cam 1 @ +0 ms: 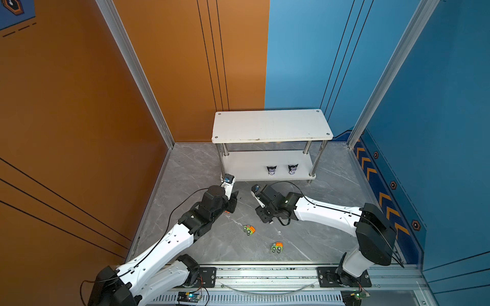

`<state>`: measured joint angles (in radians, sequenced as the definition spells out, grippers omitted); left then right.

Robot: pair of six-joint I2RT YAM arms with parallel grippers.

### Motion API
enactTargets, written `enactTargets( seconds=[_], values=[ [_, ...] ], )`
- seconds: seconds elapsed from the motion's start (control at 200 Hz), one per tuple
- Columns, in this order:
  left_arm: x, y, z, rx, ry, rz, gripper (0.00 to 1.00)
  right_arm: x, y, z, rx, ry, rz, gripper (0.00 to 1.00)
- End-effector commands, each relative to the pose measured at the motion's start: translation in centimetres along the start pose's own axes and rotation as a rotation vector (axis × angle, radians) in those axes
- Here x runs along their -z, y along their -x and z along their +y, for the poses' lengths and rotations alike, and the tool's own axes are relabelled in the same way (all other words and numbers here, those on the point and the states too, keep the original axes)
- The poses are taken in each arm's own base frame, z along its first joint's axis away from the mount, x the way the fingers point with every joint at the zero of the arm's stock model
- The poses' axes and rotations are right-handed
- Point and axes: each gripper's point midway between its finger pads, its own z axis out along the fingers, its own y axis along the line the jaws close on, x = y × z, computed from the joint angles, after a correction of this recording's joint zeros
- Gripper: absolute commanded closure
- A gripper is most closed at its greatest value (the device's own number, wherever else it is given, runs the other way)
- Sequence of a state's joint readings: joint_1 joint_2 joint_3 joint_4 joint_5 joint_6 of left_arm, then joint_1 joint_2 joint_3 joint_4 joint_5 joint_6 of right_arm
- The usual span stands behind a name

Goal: Place and organize the plastic toys onto the shelf

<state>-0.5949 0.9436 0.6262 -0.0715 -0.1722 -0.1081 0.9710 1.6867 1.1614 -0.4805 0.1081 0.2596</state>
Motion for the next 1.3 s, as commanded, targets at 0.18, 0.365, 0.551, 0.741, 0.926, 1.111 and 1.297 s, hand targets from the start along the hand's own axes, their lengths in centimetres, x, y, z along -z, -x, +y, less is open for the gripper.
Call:
enactTargets(
  seconds=[0.18, 0.365, 0.551, 0.741, 0.926, 1.111, 1.297],
  values=[
    [-0.7, -0.1, 0.3, 0.074, -0.001, -0.002, 0.61, -1.6, -2.4, -2.3, 0.012, -0.166, 0.119, 0.55],
    [-1.2, -0.3, 0.6, 0.092, -0.003, 0.000, 0.60, -1.8, -3.1, -1.9, -0.005, -0.113, 0.142, 0.54],
    [-1.4, -0.3, 0.8, 0.112, -0.008, 0.001, 0.60, -2.3, -3.5, -1.7, -0.136, 0.057, 0.144, 0.63],
    [-1.5, -0.4, 0.8, 0.123, -0.016, 0.002, 0.60, -2.5, -2.6, -1.7, -0.313, 0.306, 0.093, 0.74],
    [-1.4, -0.5, 0.9, 0.129, -0.013, 0.000, 0.60, -2.2, -1.2, -2.0, -0.460, 0.585, -0.001, 0.77],
    [-1.4, -0.4, 0.9, 0.137, -0.016, 0.000, 0.60, -3.2, -0.8, -1.9, -0.507, 0.661, -0.015, 0.89],
    [-1.4, -0.4, 0.9, 0.141, -0.019, -0.002, 0.60, -3.0, -0.4, -1.9, -0.492, 0.658, -0.038, 0.95]
  ],
)
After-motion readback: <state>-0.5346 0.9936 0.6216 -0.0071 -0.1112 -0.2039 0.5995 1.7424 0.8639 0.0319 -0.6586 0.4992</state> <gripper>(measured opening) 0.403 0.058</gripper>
